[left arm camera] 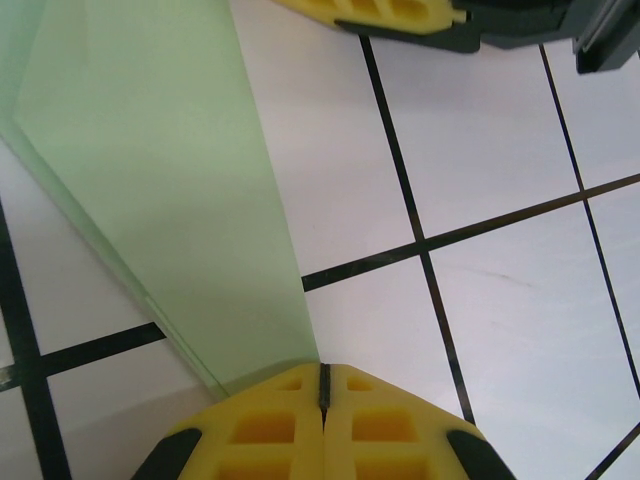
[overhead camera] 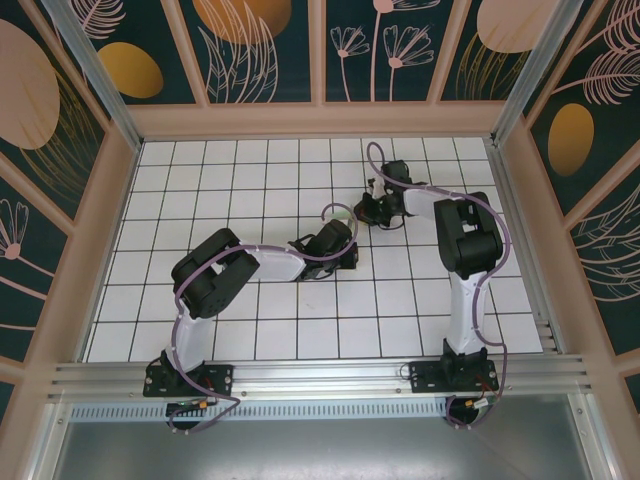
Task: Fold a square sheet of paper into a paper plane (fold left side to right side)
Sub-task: Fold the wing for the fifth time at the center of the table.
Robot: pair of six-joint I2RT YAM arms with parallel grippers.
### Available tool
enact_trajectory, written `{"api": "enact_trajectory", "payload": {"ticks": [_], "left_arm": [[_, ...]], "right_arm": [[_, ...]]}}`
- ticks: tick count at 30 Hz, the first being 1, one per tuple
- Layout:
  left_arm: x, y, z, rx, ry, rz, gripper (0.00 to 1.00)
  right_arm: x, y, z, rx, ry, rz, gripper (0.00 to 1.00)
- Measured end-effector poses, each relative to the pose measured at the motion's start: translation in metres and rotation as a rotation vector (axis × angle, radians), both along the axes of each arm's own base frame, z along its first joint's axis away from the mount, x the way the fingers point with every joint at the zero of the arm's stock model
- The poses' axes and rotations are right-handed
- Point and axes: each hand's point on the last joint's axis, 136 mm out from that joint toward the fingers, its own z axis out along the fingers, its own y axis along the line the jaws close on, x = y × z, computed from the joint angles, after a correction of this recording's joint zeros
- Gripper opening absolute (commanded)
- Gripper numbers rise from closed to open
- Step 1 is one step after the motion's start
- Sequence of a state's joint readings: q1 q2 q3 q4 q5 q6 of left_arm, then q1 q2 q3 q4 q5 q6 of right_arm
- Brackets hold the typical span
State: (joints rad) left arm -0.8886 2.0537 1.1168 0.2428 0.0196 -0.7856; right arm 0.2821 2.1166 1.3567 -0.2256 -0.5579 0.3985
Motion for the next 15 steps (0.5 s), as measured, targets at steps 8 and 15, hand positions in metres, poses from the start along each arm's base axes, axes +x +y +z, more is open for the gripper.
{"api": "enact_trajectory", "payload": {"ticks": [8, 15], "left_arm": [[0.000, 0.000, 0.000, 0.000, 0.000, 0.000, 0.02], [0.000, 0.000, 0.000, 0.000, 0.000, 0.000, 0.02]], "right_arm": [[0.020, -0.007, 0.004, -0.024, -0.052, -0.032, 0.07], [0.016, -0.020, 0.032, -0.015, -0.128, -0.061, 0.08]]}}
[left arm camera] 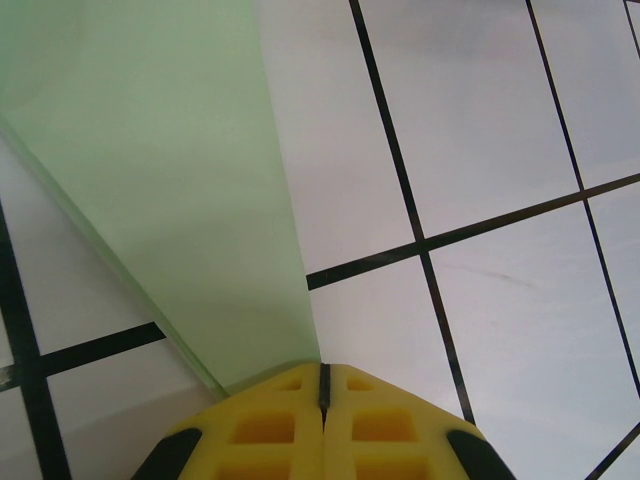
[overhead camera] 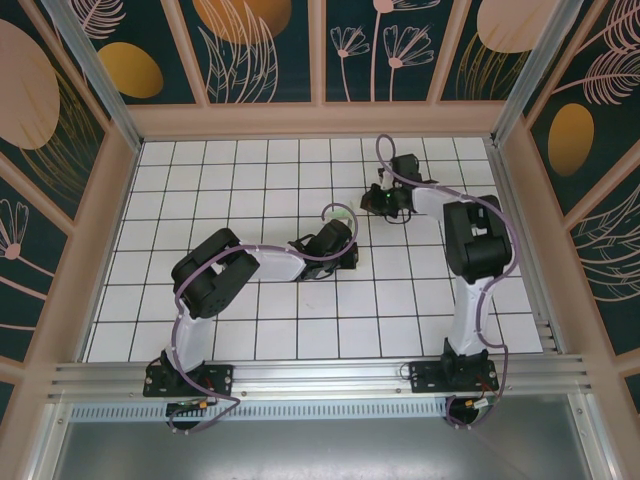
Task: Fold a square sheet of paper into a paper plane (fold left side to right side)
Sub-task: Fold the wing for the fifth time at the center of the table.
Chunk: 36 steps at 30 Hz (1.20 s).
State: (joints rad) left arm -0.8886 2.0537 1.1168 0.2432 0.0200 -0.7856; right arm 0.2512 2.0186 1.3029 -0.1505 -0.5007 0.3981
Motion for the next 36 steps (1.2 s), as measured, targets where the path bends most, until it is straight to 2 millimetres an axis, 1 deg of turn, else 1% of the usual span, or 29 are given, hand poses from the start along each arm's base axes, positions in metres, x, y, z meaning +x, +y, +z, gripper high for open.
{"api": "enact_trajectory", "payload": {"ticks": [3, 5, 7, 9, 13, 17, 21, 23, 27, 29, 36], "left_arm": [[0.000, 0.000, 0.000, 0.000, 0.000, 0.000, 0.02], [0.000, 0.000, 0.000, 0.001, 0.000, 0.000, 0.02], [0.000, 0.000, 0.000, 0.000, 0.000, 0.000, 0.02], [0.000, 0.000, 0.000, 0.001, 0.000, 0.000, 0.02], [0.000, 0.000, 0.000, 0.001, 0.000, 0.000, 0.02], [0.000, 0.000, 0.000, 0.001, 0.000, 0.000, 0.02], [0.000, 0.000, 0.000, 0.001, 0.000, 0.000, 0.01], [0.000, 0.000, 0.000, 0.001, 0.000, 0.000, 0.01], [0.000, 0.000, 0.000, 0.001, 0.000, 0.000, 0.01], [0.000, 0.000, 0.000, 0.001, -0.001, 0.000, 0.01], [0.000, 0.000, 0.000, 0.002, -0.002, 0.001, 0.01]], "right_arm": [[-0.015, 0.004, 0.020, 0.038, -0.029, 0.022, 0.08], [-0.023, 0.011, 0.025, 0.065, -0.036, 0.044, 0.07], [-0.031, 0.020, 0.022, 0.082, -0.024, 0.063, 0.07], [-0.040, 0.028, 0.014, 0.086, 0.004, 0.081, 0.07], [-0.047, 0.038, 0.000, 0.095, 0.044, 0.095, 0.07], [-0.046, 0.039, -0.018, 0.087, 0.073, 0.093, 0.07], [-0.036, 0.040, -0.031, 0.068, 0.086, 0.087, 0.07], [-0.033, 0.041, -0.031, 0.065, 0.093, 0.091, 0.07], [-0.014, 0.042, -0.030, 0.036, 0.050, 0.087, 0.07], [-0.009, 0.043, -0.030, 0.027, 0.043, 0.088, 0.07], [0.000, 0.043, -0.031, 0.009, 0.047, 0.094, 0.07]]}}
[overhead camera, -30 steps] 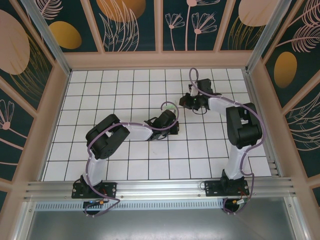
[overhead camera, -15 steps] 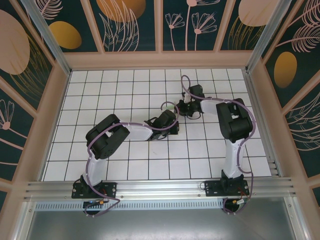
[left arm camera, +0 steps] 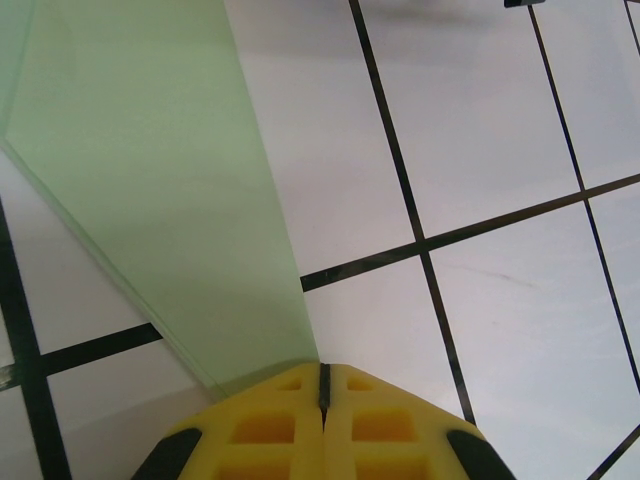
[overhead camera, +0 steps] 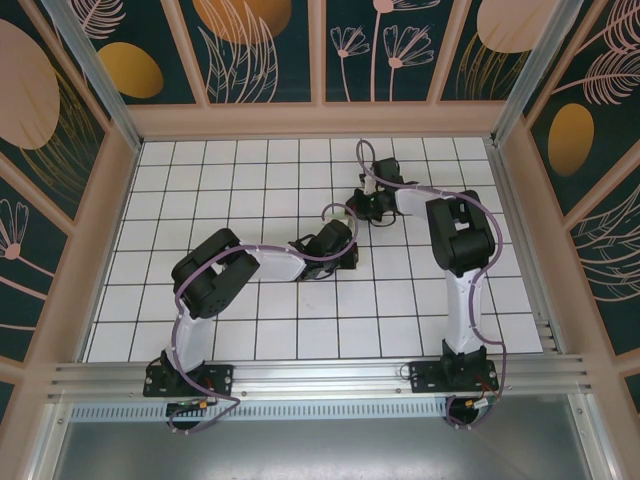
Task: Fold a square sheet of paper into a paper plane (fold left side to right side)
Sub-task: Fold the wing for the fifth time at the center of the table.
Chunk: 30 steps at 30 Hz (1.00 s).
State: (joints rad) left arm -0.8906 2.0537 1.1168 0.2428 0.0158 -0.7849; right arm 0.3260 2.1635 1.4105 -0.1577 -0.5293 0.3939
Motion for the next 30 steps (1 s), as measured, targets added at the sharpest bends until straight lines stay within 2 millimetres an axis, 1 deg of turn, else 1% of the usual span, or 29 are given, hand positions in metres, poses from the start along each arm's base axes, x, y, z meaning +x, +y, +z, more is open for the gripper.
{"api": "enact_trajectory", "payload": {"ticks": [18, 30], "left_arm": [[0.000, 0.000, 0.000, 0.004, -0.004, -0.005, 0.01], [0.000, 0.000, 0.000, 0.004, -0.004, -0.006, 0.01]], "right_arm": [[0.013, 0.001, -0.001, 0.011, 0.040, 0.004, 0.08], [0.029, -0.001, 0.000, 0.021, 0.021, -0.007, 0.08]]}}
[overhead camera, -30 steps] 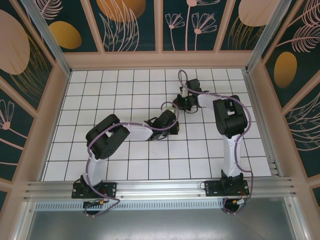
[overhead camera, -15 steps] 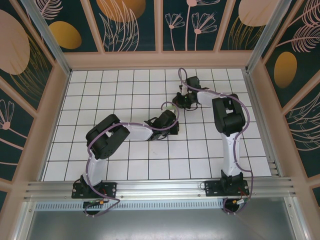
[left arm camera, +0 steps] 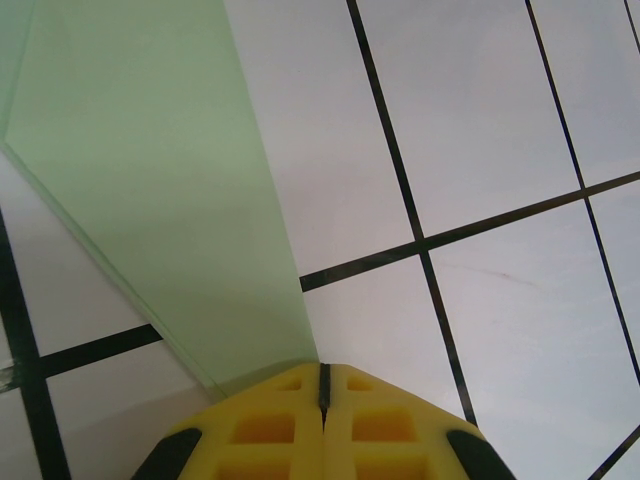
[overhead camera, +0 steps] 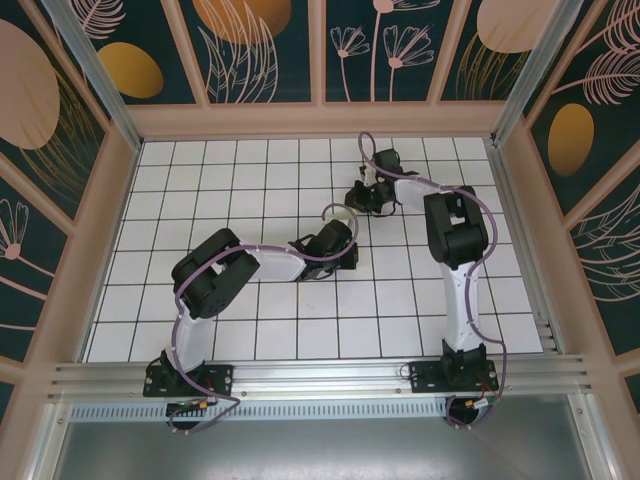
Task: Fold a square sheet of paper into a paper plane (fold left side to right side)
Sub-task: Fold the wing for the fifth time at the center of the table.
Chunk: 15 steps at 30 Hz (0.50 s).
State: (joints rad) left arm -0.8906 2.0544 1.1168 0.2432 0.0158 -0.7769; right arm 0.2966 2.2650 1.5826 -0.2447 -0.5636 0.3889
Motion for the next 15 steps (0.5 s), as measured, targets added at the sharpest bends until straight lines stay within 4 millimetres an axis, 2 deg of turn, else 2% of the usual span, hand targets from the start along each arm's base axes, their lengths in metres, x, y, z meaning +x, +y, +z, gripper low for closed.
{"api": "enact_trajectory", "payload": {"ticks": [7, 11, 15], "left_arm": [[0.000, 0.000, 0.000, 0.000, 0.000, 0.000, 0.02], [0.000, 0.000, 0.000, -0.001, 0.000, 0.000, 0.02], [-0.001, 0.000, 0.002, -0.002, 0.001, -0.002, 0.05]], "right_arm": [[0.011, -0.006, 0.002, -0.015, -0.029, -0.017, 0.09], [0.030, -0.022, 0.007, -0.037, -0.085, -0.061, 0.12], [0.034, -0.037, 0.007, -0.059, -0.103, -0.096, 0.15]]}}
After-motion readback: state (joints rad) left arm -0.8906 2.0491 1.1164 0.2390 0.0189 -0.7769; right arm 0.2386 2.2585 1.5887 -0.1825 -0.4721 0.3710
